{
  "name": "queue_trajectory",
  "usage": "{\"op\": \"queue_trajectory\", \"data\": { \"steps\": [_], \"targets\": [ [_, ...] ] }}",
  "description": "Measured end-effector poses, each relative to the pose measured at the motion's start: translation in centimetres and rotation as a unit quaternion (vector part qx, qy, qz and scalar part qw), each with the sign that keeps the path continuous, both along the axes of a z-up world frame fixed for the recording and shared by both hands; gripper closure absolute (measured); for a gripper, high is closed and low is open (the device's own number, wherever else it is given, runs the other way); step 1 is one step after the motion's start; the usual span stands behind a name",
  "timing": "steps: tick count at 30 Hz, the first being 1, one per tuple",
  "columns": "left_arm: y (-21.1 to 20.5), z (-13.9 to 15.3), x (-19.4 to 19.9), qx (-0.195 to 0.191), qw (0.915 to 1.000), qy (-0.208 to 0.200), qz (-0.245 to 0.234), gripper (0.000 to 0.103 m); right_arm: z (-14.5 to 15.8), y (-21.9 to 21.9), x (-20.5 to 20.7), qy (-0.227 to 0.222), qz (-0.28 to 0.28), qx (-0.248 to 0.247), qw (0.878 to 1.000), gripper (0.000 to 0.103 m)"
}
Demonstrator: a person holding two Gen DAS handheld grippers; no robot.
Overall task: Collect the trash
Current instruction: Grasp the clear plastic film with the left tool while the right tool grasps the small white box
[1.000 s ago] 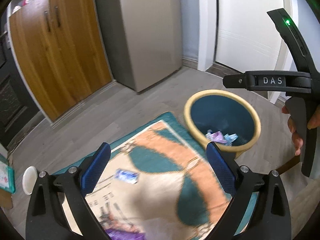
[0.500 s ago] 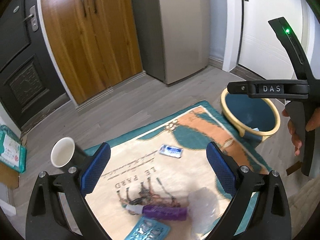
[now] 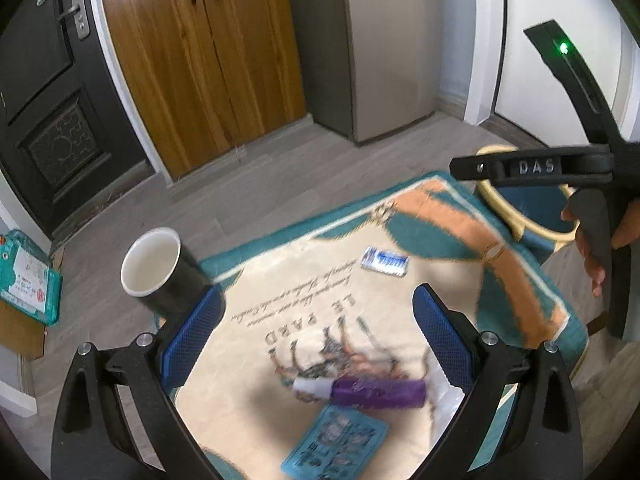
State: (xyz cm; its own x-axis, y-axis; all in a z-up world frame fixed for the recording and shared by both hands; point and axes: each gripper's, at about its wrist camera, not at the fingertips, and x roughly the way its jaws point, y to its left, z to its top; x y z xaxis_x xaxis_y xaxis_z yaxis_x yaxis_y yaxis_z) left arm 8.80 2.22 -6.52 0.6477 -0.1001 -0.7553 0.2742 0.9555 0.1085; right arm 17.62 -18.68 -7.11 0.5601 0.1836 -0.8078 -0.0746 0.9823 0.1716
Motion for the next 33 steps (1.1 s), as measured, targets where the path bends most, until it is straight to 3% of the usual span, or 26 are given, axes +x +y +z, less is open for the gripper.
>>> {"op": "queue_trajectory", "data": {
  "steps": [4, 9, 12, 16, 27, 29, 33],
  "targets": [
    [1.8, -2.3, 0.5, 0.020, 0.9993, 0.032, 0.009, 0.008, -1.8, 1.8, 0.8, 0.019, 0.020, -0.028, 0.999, 0.007],
    [3.5, -4.6, 1.0, -0.008, 0.9964, 0.081, 0.026, 0.008, -4.6, 3.9, 1.6, 0.051, 0.049, -0.060, 0.996, 0.007],
    [3.6, -5.2, 1.0, 0.003, 0.9956, 0.089, 0.029, 0.008, -6.1, 5.6, 1.8, 0.061, 0.083, -0.083, 0.991, 0.009],
    [4.1, -5.3, 1.3, -0.005, 0.9949, 0.092, 0.040, 0.008, -8.2, 7.7, 2.2, 0.074, 0.131, -0.101, 0.983, 0.030],
    [4.3, -7.2, 1.8, -0.017, 0.9906, 0.126, 0.052, 0.008, -11.5, 10.1, 2.9, 0.098, 0.175, -0.122, 0.972, 0.056],
    [4.2, -7.2, 1.9, -0.022, 0.9902, 0.127, 0.053, 0.008, -11.6, 9.9, 2.9, 0.103, 0.179, -0.116, 0.972, 0.069],
    [3.8, -7.0, 1.9, -0.022, 0.9909, 0.123, 0.051, 0.008, -10.4, 9.0, 2.8, 0.096, 0.169, -0.102, 0.976, 0.074]
  ]
}}
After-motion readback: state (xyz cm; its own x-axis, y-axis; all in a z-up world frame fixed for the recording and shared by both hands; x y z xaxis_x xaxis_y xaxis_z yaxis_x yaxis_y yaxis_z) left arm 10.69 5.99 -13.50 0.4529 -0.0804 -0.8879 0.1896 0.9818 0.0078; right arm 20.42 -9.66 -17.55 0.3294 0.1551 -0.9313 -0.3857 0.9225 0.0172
